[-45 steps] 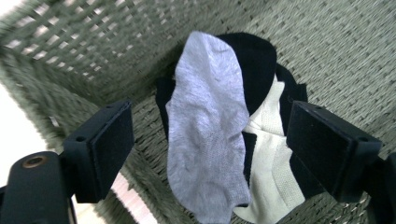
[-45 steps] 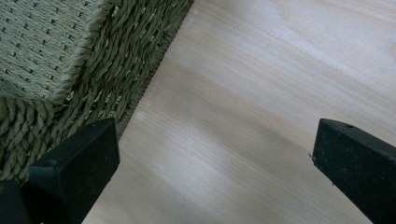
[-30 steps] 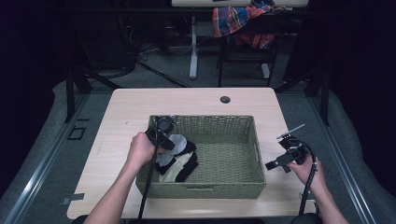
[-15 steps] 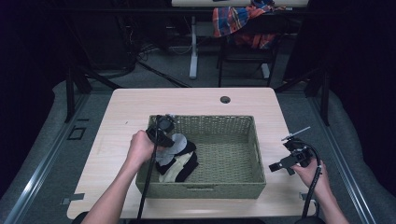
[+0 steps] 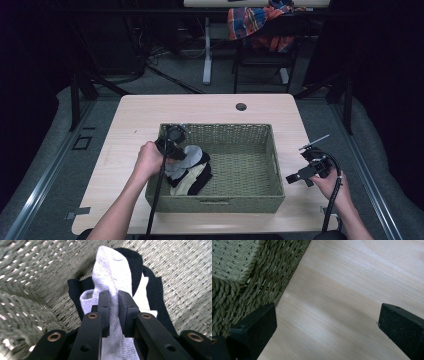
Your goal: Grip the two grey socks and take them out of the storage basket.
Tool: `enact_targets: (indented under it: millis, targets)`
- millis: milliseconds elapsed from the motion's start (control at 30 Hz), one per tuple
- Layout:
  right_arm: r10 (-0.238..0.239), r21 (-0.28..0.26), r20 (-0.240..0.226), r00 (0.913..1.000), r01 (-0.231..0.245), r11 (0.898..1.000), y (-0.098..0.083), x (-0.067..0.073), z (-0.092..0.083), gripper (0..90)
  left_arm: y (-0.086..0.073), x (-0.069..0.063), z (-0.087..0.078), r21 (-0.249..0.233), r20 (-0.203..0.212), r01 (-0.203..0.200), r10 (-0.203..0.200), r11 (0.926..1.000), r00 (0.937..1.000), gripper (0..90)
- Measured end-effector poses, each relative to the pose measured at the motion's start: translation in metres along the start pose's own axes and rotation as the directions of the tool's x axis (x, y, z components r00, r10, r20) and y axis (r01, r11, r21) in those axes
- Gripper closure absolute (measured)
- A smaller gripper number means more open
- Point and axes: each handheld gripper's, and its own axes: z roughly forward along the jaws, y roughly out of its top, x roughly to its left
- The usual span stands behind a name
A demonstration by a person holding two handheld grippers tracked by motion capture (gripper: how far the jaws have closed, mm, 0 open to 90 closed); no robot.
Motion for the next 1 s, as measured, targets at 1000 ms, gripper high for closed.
enact_targets:
  millis: [1000]
  targets:
    - [-0.018,0.024,-0.01,0.9998,0.019,1.0,0.0,-0.003,-0.002,1.9,0.006,0.001,-0.017,-0.126,-0.015,0.008,-0.01,0.9921,0.9998,86.4]
